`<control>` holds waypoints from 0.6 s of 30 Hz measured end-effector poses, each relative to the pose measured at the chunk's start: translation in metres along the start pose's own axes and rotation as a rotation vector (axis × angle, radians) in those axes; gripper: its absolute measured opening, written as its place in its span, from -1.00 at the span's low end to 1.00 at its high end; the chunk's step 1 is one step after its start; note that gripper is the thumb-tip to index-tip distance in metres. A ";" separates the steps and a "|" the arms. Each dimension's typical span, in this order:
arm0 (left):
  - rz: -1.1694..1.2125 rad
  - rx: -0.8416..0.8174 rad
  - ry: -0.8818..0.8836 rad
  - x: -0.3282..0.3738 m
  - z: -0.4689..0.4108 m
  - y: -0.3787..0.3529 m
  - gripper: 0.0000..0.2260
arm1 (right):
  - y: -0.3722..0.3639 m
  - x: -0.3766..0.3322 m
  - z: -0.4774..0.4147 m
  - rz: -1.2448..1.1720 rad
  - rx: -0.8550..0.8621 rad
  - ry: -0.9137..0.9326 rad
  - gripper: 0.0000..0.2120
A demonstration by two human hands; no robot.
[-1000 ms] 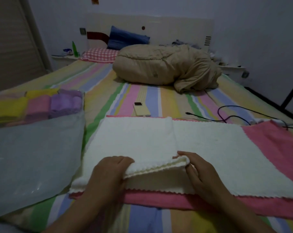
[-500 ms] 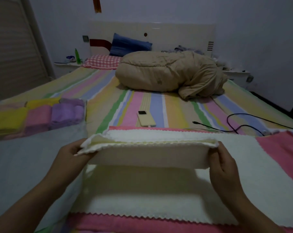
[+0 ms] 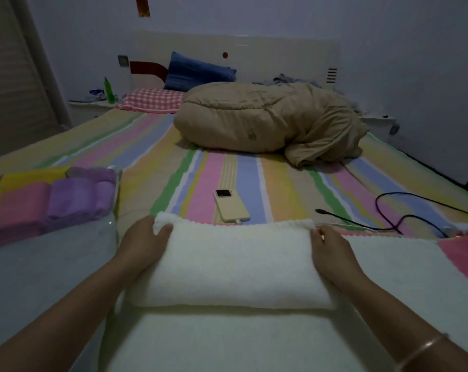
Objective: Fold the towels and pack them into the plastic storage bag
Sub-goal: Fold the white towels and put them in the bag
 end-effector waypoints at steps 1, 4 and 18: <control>-0.038 -0.026 0.002 -0.003 -0.003 -0.007 -0.66 | -0.005 0.003 -0.004 0.053 -0.011 -0.018 -0.69; -0.128 -0.100 0.015 -0.015 -0.002 -0.027 -0.57 | -0.016 0.009 -0.008 0.148 -0.008 -0.042 -0.67; -0.326 0.009 -0.623 0.096 0.057 -0.037 -0.50 | 0.000 0.016 0.052 -0.021 -0.242 -0.269 -0.54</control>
Point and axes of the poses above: each hand's wrist, its own z-axis away from the middle knuckle, its own y-axis out of the back of the hand, x = y × z, the point moved 6 cm from there along -z, towards the middle knuckle, and after that the axes turned 9 degrees about -y, right-handed, at the moved point
